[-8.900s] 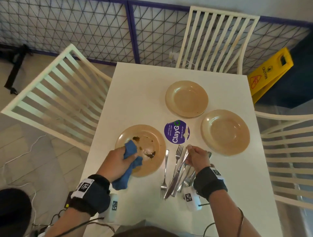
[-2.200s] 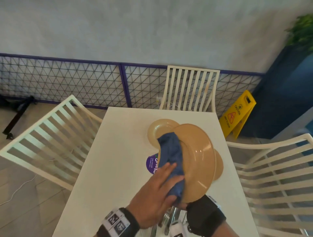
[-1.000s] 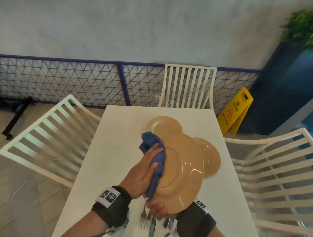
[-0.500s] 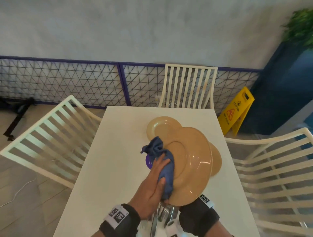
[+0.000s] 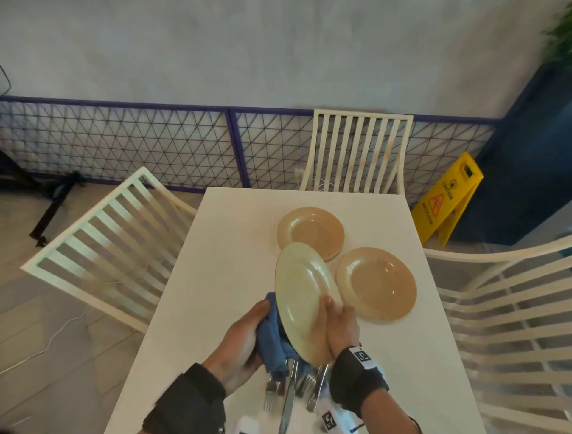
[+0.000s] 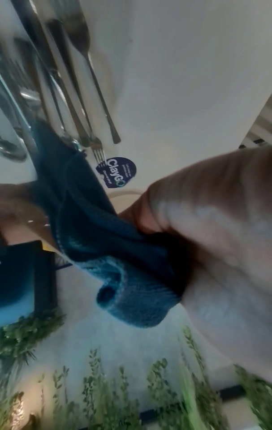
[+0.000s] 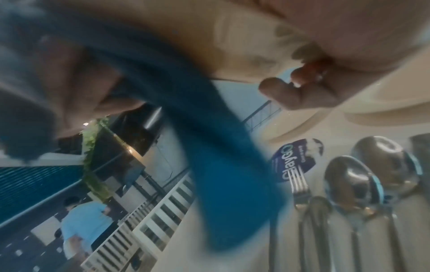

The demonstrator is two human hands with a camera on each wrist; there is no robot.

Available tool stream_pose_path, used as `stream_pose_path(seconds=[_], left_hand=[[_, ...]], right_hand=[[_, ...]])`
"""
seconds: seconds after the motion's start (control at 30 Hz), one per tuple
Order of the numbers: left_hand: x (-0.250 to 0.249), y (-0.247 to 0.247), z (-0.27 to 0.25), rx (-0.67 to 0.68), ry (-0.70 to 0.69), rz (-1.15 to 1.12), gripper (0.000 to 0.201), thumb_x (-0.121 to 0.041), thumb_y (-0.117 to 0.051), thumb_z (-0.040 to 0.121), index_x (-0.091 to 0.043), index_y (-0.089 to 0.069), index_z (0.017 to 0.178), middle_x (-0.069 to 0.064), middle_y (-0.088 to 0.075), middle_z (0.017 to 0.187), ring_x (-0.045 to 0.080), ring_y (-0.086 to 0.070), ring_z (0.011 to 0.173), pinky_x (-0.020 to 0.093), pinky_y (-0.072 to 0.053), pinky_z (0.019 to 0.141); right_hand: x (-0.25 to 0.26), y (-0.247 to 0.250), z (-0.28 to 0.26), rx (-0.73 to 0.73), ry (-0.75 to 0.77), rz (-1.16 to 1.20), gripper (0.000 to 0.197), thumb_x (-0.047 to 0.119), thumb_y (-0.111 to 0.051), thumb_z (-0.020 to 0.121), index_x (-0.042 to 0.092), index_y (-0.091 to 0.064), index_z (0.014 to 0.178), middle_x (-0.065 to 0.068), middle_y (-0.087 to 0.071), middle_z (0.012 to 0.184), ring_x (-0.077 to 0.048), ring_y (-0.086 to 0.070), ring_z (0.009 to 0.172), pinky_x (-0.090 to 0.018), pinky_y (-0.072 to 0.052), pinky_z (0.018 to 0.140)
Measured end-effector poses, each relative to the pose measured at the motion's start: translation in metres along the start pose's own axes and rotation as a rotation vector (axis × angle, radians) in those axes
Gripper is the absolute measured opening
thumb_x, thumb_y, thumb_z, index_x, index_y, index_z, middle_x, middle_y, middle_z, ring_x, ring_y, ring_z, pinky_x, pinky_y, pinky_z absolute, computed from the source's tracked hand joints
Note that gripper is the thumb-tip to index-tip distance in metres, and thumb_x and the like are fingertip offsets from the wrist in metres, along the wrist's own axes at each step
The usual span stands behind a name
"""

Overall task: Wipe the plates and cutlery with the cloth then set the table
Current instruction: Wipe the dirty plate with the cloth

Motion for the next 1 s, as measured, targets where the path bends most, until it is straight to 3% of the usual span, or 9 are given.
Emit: stream_pose_path(seconds=[0.13, 0.27, 0.37, 0.47, 0.6, 0.7, 0.8, 0.93, 1.0], left_hand=[[-0.017, 0.02, -0.009, -0.016, -0.127, 0.124, 0.033, -0.033, -0.052, 0.096, -0.006, -0.064, 0.111, 0.018, -0.068, 0.105, 0.035, -0.069, 0.093, 0.041, -0.054, 0.078], [-0.021, 0.055, -0.015, -0.185, -0.236, 0.216, 0.028, -0.018, -0.06, 0.095, -0.024, -0.066, 0.121, 0.004, -0.071, 0.121, 0.025, -0.068, 0.112, 0.042, -0.053, 0.096], [-0.014, 0.09, -0.021, -0.296, -0.259, 0.37, 0.027, -0.016, -0.066, 0.093, -0.035, -0.067, 0.113, -0.007, -0.071, 0.114, 0.016, -0.067, 0.109, 0.037, -0.054, 0.092], [-0.001, 0.123, -0.022, -0.395, -0.224, 0.579, 0.032, -0.013, -0.066, 0.093, -0.032, -0.06, 0.118, -0.01, -0.067, 0.115, 0.013, -0.062, 0.11, 0.033, -0.049, 0.093], [0.034, 0.16, -0.01, -0.447, -0.136, 0.858, 0.036, -0.01, -0.063, 0.092, -0.03, -0.054, 0.121, -0.005, -0.062, 0.118, 0.021, -0.06, 0.109, 0.031, -0.045, 0.09], [0.068, 0.19, -0.002, -0.453, -0.019, 1.101, 0.038, -0.02, -0.061, 0.086, -0.039, -0.05, 0.116, -0.003, -0.056, 0.114, 0.022, -0.061, 0.101, 0.04, -0.051, 0.09], [0.107, 0.221, -0.005, -0.497, 0.131, 1.375, 0.046, -0.026, -0.061, 0.084, -0.047, -0.041, 0.119, -0.002, -0.046, 0.111, 0.026, -0.056, 0.104, 0.045, -0.049, 0.092], [0.139, 0.236, -0.018, -0.654, 0.054, 1.385, 0.06, -0.027, -0.075, 0.076, -0.051, -0.043, 0.121, 0.001, -0.059, 0.11, 0.029, -0.06, 0.089, 0.043, -0.053, 0.076], [0.139, 0.236, -0.02, -0.64, 0.11, 1.408, 0.057, -0.036, -0.072, 0.077, -0.052, -0.043, 0.124, -0.005, -0.057, 0.115, 0.023, -0.059, 0.094, 0.041, -0.052, 0.079]], right_hand=[[-0.009, 0.017, -0.012, 0.069, 0.027, 0.18, 0.045, 0.055, -0.059, 0.09, 0.016, -0.059, 0.113, -0.005, -0.07, 0.106, -0.026, -0.067, 0.098, -0.05, -0.055, 0.09], [-0.022, 0.028, -0.015, 0.124, 0.025, 0.375, 0.02, 0.025, -0.058, 0.1, 0.01, -0.062, 0.113, -0.013, -0.072, 0.106, -0.025, -0.07, 0.093, -0.048, -0.058, 0.087], [-0.024, 0.035, -0.022, 0.127, 0.047, 0.398, 0.02, 0.022, -0.055, 0.102, 0.007, -0.059, 0.115, -0.015, -0.071, 0.1, -0.024, -0.068, 0.085, -0.042, -0.058, 0.074], [-0.036, 0.038, -0.02, 0.135, 0.014, 0.431, 0.021, 0.025, -0.052, 0.103, 0.014, -0.059, 0.12, -0.012, -0.073, 0.102, -0.026, -0.068, 0.086, -0.037, -0.056, 0.064], [-0.04, 0.04, -0.024, 0.166, -0.003, 0.434, 0.022, 0.028, -0.048, 0.105, 0.022, -0.056, 0.124, -0.012, -0.072, 0.106, -0.031, -0.069, 0.091, -0.04, -0.057, 0.064], [-0.04, 0.038, -0.028, 0.19, -0.031, 0.445, 0.019, 0.027, -0.047, 0.105, 0.025, -0.055, 0.123, -0.011, -0.071, 0.107, -0.032, -0.069, 0.092, -0.048, -0.061, 0.069], [-0.039, 0.034, -0.03, 0.214, -0.042, 0.463, 0.02, 0.026, -0.046, 0.106, 0.025, -0.055, 0.124, -0.01, -0.071, 0.109, -0.03, -0.069, 0.093, -0.055, -0.059, 0.075], [-0.032, 0.023, -0.033, 0.239, -0.05, 0.494, 0.018, 0.02, -0.047, 0.106, 0.021, -0.057, 0.12, -0.01, -0.072, 0.104, -0.026, -0.069, 0.085, -0.057, -0.058, 0.079], [-0.03, 0.014, -0.032, 0.255, -0.064, 0.501, 0.022, 0.019, -0.047, 0.105, 0.016, -0.056, 0.125, -0.013, -0.072, 0.105, -0.029, -0.068, 0.084, -0.056, -0.056, 0.077]])
Point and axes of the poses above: each hand's wrist, its own z-axis towards the middle knuckle, its own y-axis out of the back of the hand, x = y × z, the point moved 6 cm from there along z, towards the middle knuckle
